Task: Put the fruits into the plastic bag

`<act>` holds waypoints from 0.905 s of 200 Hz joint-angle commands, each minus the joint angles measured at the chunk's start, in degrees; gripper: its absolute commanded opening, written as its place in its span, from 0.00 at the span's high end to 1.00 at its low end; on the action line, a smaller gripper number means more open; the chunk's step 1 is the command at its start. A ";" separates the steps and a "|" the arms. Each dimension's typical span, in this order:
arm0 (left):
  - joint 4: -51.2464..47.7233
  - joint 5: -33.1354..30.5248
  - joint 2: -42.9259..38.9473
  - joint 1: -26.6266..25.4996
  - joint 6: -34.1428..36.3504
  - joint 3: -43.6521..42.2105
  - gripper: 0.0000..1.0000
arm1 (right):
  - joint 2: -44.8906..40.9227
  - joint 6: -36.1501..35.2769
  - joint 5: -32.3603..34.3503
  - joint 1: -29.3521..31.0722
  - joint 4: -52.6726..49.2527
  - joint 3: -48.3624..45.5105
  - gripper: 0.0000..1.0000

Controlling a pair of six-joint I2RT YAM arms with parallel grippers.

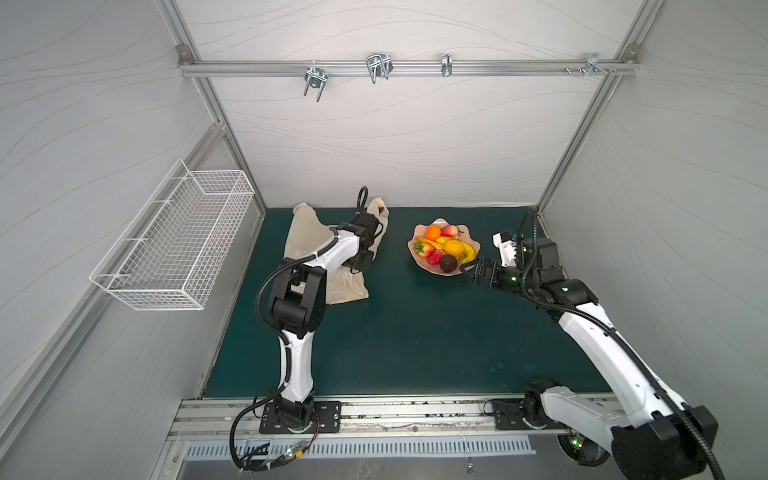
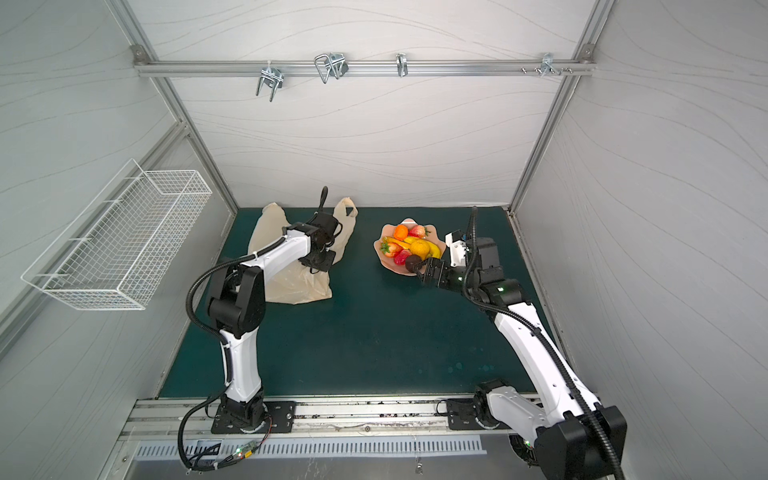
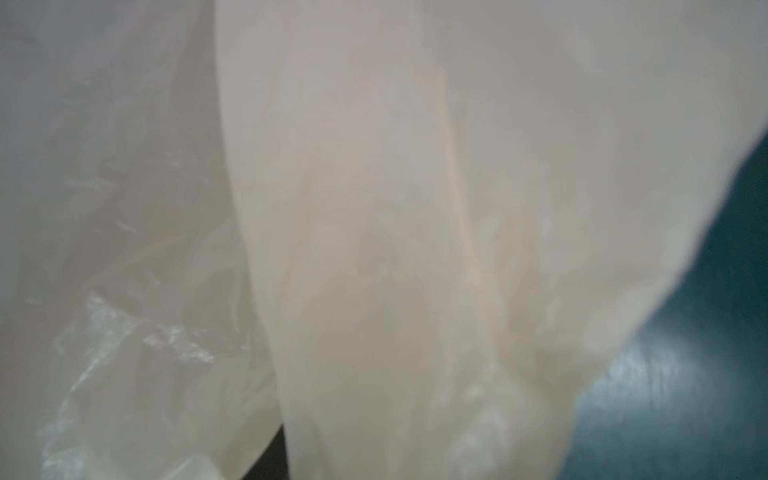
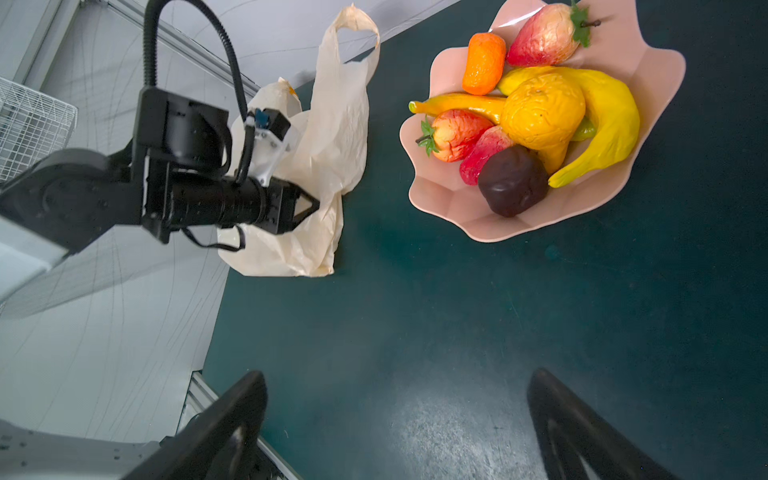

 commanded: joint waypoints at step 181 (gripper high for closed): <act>-16.10 6.63 -52.22 -26.00 28.91 -40.03 0.64 | 0.47 6.52 -3.90 -5.83 -4.08 5.26 0.01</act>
